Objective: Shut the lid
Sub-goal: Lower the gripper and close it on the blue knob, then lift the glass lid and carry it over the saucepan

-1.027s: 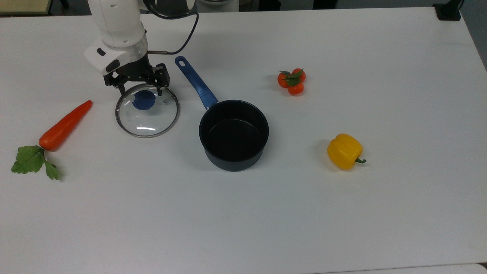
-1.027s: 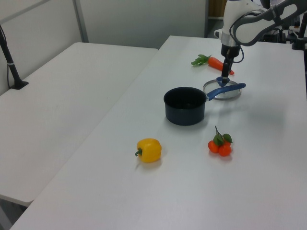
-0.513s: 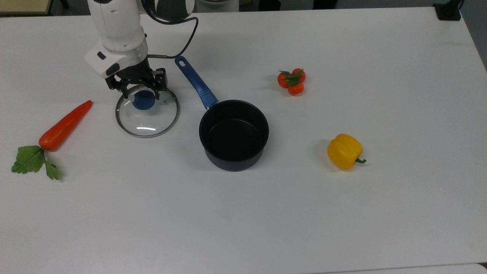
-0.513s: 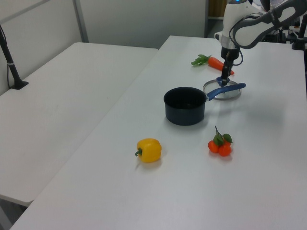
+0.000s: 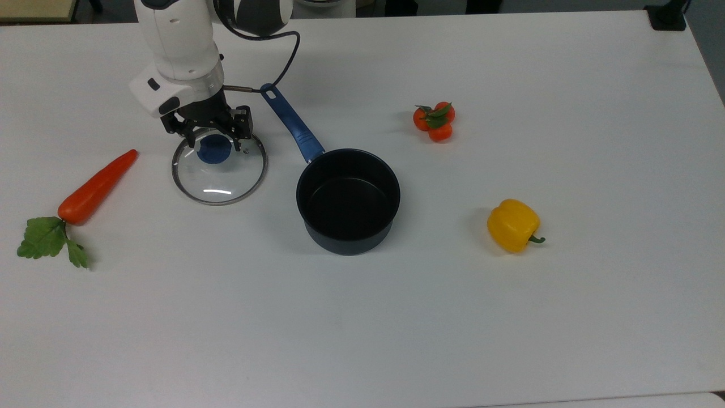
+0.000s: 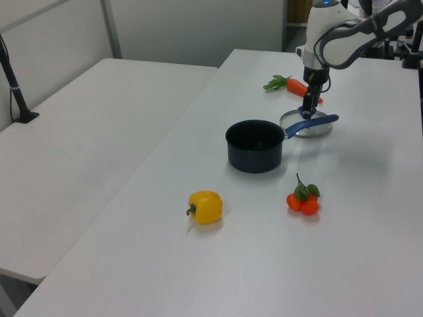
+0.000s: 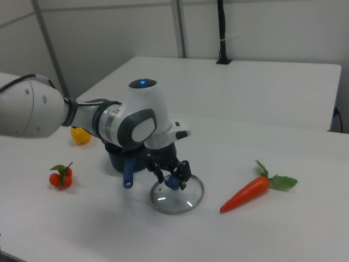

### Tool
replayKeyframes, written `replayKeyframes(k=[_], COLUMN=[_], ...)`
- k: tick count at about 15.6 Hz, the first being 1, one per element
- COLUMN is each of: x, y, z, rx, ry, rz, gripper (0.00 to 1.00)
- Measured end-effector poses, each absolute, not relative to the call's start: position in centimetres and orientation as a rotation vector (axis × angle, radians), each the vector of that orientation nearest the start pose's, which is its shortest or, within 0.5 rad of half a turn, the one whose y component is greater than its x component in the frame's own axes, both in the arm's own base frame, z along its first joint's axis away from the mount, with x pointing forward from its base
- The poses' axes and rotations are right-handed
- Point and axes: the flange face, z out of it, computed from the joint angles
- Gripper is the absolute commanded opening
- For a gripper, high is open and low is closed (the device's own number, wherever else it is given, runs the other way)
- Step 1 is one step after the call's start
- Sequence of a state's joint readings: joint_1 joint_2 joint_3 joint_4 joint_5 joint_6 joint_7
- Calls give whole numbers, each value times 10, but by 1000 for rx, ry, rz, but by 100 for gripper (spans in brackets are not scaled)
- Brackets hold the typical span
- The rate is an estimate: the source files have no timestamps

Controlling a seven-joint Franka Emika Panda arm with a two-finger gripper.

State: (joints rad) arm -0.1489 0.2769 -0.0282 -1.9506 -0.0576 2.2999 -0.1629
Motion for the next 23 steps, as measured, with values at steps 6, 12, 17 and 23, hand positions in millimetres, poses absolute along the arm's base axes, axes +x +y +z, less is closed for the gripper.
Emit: replayKeyframes(k=[6, 12, 17, 23], x=[609, 610, 611, 625], y=[-109, -108, -108, -112], z=[346, 344, 345, 387], rx=[-3205, -3204, -3203, -3202], ry=[-15, 2, 23, 120], rz=[-142, -149, -155, -134], gripper=[83, 52, 35, 35])
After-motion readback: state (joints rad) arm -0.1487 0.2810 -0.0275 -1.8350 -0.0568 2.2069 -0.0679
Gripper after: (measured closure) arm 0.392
